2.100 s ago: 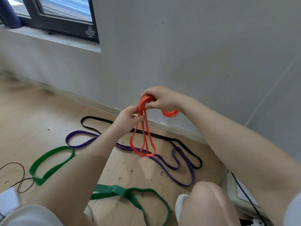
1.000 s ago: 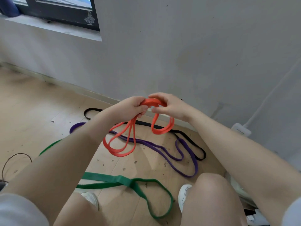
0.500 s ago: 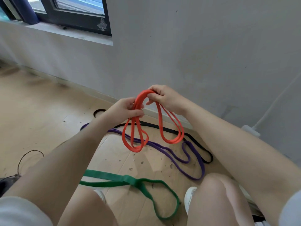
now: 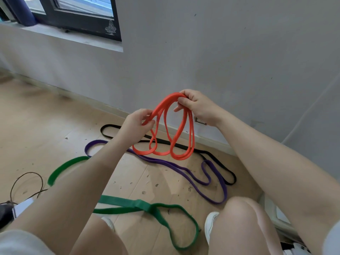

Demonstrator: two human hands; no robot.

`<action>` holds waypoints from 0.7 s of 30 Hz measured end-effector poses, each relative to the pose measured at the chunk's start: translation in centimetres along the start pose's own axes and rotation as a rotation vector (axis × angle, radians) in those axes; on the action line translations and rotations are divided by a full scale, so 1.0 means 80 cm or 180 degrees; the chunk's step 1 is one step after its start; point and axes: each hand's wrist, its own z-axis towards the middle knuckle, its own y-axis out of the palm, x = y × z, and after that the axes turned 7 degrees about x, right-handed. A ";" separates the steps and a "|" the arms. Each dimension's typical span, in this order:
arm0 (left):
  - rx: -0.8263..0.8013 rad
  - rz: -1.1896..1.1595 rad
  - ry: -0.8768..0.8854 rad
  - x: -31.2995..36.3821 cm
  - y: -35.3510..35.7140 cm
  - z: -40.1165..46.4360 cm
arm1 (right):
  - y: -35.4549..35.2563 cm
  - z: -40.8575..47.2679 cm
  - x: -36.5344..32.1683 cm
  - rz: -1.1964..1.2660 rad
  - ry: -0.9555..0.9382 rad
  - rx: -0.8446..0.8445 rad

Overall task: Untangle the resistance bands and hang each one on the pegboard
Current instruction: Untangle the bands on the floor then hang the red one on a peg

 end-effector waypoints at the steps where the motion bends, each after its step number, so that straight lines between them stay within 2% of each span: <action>1: 0.0043 0.0084 0.0002 0.000 -0.001 0.001 | -0.001 0.000 0.000 -0.0070 -0.0013 0.0025; 3: -0.0068 0.0094 -0.0024 -0.001 -0.004 0.002 | -0.002 -0.002 -0.002 -0.0165 -0.0018 0.0043; 7: -0.0629 -0.0049 -0.0108 -0.005 -0.014 0.006 | -0.008 -0.009 -0.003 -0.0255 0.0034 0.0009; 12: -0.0764 0.0492 0.0165 -0.012 -0.014 0.010 | -0.010 -0.016 0.000 -0.0257 0.0053 -0.0193; 14: -0.0897 0.0420 0.0220 -0.008 -0.001 0.006 | -0.009 -0.017 0.000 -0.0173 0.0042 -0.0179; 18: -0.1079 -0.0101 -0.0129 -0.009 0.013 -0.003 | -0.005 -0.015 -0.001 -0.0241 -0.0012 -0.0054; 21: -0.1086 -0.0026 -0.0175 -0.012 0.008 -0.006 | -0.006 -0.014 -0.002 -0.0381 -0.0048 -0.0034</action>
